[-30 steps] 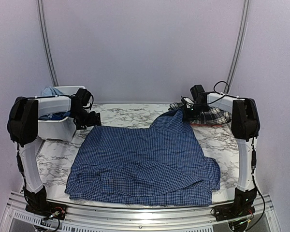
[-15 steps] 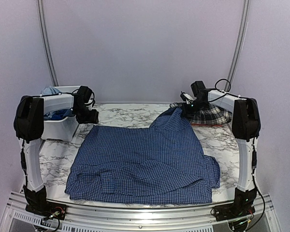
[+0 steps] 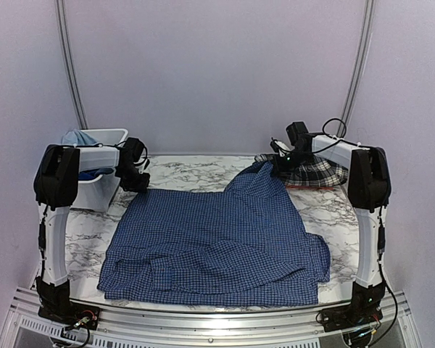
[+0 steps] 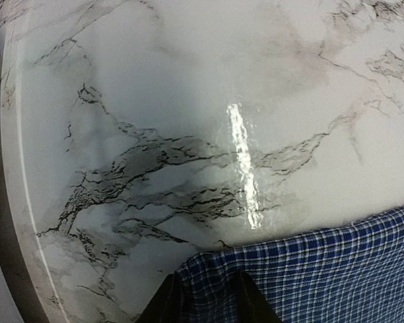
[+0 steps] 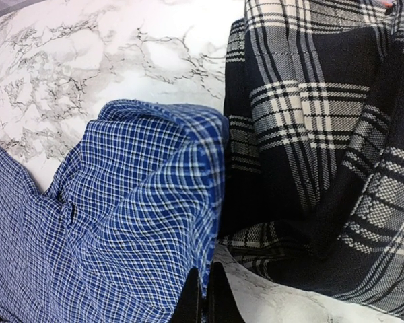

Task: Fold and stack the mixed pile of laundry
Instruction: Pick up the 1/3-folded shirt from the center of the board.

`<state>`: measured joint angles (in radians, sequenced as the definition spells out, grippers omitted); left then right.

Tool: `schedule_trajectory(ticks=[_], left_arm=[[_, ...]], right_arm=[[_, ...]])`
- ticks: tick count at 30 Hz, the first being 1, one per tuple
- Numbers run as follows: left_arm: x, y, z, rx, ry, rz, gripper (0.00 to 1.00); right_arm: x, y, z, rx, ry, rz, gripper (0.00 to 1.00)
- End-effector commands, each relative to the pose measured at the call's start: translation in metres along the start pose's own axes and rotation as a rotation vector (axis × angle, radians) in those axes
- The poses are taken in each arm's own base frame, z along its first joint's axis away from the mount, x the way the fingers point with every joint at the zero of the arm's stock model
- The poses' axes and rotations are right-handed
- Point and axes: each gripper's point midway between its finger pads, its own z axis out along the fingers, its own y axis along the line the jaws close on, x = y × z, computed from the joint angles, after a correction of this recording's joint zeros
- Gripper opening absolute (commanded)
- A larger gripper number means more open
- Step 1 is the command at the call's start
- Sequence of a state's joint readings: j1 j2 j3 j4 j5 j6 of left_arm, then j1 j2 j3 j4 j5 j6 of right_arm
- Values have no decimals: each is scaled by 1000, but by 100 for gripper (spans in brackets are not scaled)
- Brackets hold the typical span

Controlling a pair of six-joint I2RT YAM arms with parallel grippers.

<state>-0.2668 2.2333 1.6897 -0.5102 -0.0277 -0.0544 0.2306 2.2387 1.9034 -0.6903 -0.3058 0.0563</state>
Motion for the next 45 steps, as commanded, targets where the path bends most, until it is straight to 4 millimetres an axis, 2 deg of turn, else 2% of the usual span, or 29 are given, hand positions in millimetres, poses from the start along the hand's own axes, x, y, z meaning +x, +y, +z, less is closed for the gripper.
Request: schedule_trajectory(ticks=[1, 6, 7, 9, 11, 16, 22, 27, 30, 34, 38, 42, 45], left_arm=[[-7, 2, -3, -6, -3, 20, 21], [-16, 1, -11, 0, -30, 15, 15], [-17, 2, -12, -6, -33, 15, 18], [-20, 5, -13, -22, -40, 12, 35], [-24, 8, -13, -29, -47, 11, 37], [-24, 9, -4, -8, -38, -17, 32], [-11, 7, 12, 5, 5, -31, 30], [-3, 9, 17, -4, 24, -34, 30], [-5, 8, 14, 0, 18, -34, 16], [-19, 5, 1, 17, -21, -34, 1], [-34, 5, -24, 18, -79, -32, 0], [-42, 6, -53, 20, -145, -29, 0], [-44, 7, -74, 22, -201, -26, 0]], right_arm=[[-26, 9, -27, -13, -72, -10, 0], [-32, 12, -33, -18, -86, -17, 0], [-33, 12, -33, -20, -88, -18, 0], [-32, 14, -33, -27, -86, -18, 0], [-31, 14, -33, -29, -81, -18, 0], [-31, 14, -33, -30, -81, -18, 0], [-31, 14, -31, -32, -79, -16, 0], [-30, 13, -30, -28, -78, -18, 0], [-31, 13, -31, -31, -78, -16, 0], [-36, 18, -37, -43, -90, -25, 0], [-46, 28, -56, -66, -126, -42, 0], [-42, 40, -76, -103, -152, -37, 0], [-32, 47, -88, -134, -163, -21, 0]])
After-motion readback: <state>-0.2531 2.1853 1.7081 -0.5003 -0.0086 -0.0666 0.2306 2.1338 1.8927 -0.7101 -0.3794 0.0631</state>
